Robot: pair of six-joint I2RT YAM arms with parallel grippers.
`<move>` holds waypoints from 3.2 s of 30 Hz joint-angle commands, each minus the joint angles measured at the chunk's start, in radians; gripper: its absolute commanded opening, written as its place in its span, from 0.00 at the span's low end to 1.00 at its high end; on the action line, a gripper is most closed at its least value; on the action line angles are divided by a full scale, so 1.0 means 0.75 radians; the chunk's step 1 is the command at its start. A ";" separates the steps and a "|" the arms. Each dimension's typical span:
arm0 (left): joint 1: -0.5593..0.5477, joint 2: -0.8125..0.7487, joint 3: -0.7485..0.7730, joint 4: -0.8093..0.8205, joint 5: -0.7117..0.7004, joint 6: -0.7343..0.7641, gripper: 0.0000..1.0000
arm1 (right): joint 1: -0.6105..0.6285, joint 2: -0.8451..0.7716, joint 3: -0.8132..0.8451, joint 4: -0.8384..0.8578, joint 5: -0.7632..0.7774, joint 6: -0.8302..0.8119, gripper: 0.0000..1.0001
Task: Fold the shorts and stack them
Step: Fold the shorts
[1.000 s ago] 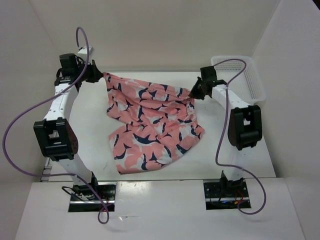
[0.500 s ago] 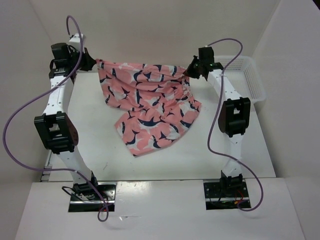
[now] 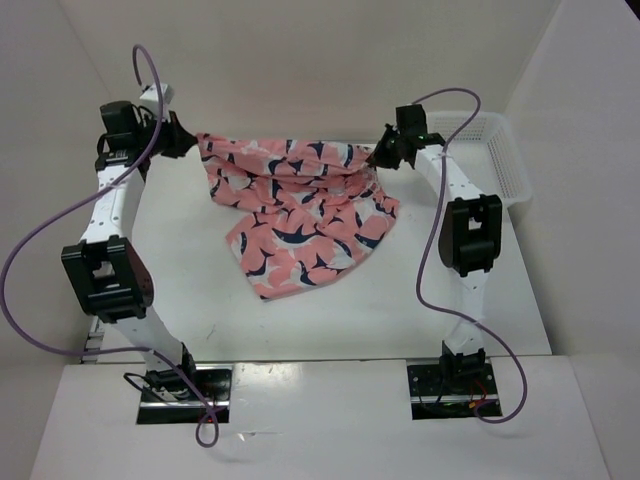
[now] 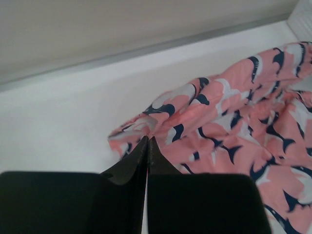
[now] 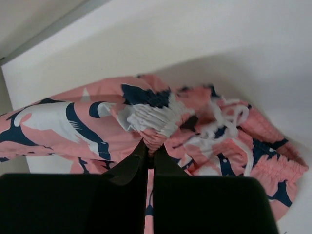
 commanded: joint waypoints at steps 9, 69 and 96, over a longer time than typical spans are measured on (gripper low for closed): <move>-0.017 -0.619 -0.556 0.035 0.421 0.035 0.00 | -0.095 -0.286 -0.339 0.090 -0.111 -0.027 0.00; -0.460 -0.333 -0.988 0.057 0.094 0.035 0.33 | -0.099 -0.697 -1.282 0.215 0.297 0.053 0.00; -0.473 -0.312 -0.995 -0.276 0.084 0.035 0.74 | -0.296 -0.755 -1.291 0.094 0.224 0.000 0.99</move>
